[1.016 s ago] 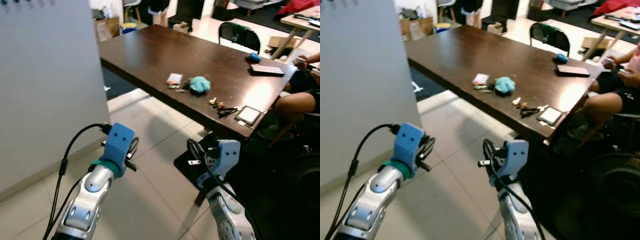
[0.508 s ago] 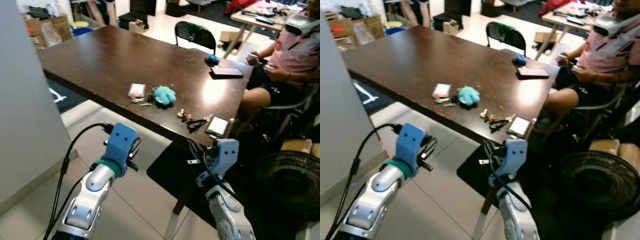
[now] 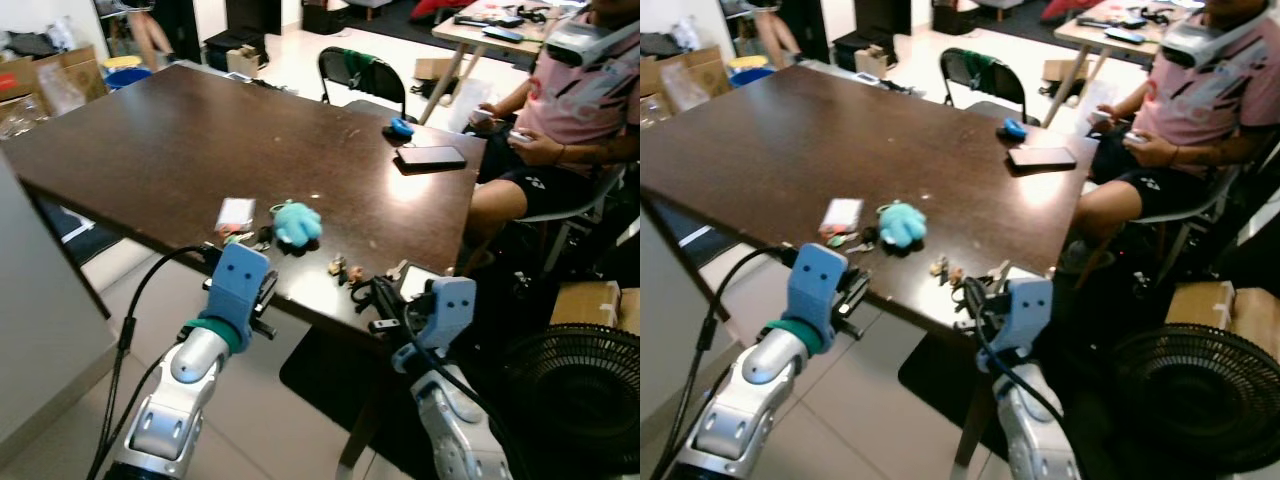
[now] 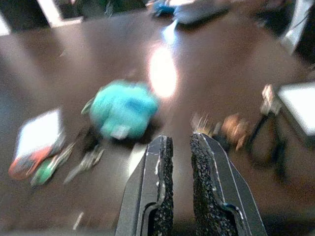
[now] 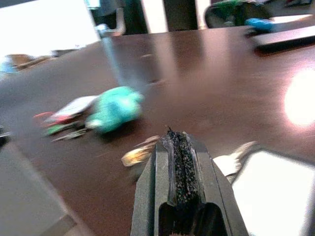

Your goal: Hang keys on a hook

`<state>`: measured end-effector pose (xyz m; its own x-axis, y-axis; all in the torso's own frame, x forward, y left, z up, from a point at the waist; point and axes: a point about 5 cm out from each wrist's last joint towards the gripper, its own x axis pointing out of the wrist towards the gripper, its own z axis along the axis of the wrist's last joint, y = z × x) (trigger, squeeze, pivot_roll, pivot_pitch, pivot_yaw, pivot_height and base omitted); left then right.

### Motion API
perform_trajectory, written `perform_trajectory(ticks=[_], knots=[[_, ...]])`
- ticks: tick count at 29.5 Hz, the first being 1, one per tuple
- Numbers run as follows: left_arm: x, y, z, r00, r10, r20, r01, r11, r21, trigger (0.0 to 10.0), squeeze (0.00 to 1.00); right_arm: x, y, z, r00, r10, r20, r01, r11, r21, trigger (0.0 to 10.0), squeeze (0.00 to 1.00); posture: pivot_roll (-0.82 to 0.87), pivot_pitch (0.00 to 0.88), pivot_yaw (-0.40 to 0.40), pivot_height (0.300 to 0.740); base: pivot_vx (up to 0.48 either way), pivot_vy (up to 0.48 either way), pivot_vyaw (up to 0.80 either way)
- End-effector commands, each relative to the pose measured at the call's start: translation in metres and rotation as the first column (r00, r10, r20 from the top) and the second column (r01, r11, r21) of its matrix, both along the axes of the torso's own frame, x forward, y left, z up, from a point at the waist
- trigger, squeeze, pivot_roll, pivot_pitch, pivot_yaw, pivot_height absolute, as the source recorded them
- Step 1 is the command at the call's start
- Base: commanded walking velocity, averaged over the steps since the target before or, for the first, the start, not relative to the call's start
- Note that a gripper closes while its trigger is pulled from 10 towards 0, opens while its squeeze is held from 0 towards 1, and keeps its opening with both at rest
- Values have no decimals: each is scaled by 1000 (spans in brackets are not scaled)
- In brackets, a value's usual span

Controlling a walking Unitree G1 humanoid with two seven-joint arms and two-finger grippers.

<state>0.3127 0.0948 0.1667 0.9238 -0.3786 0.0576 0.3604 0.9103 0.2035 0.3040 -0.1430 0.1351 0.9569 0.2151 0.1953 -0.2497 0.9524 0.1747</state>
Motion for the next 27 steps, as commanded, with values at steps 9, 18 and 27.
perform_trajectory(ticks=[9, 18, 27], knots=[[-12, 5, -13, 979, -174, -105, 190, 968, 164, 10000, 0, 1, -1, -1, 1000, -3, -2, 3, 1000, -30, 10000, 0, 65, 67, 63, 740, 255, 0, 0], [-38, 31, -27, 892, -341, -297, 421, 866, 272, 10000, 0, 10, -24, 6, 1000, 7, 2, -7, 994, -113, 10000, 0, 66, 72, 72, 740, 0, 0, 0], [-30, 25, -27, 946, -244, -214, 298, 913, 278, 10000, 0, 8, -25, 3, 987, 155, -33, -158, 943, -292, 10000, 0, 64, 74, 76, 740, 0, 0, 0]])
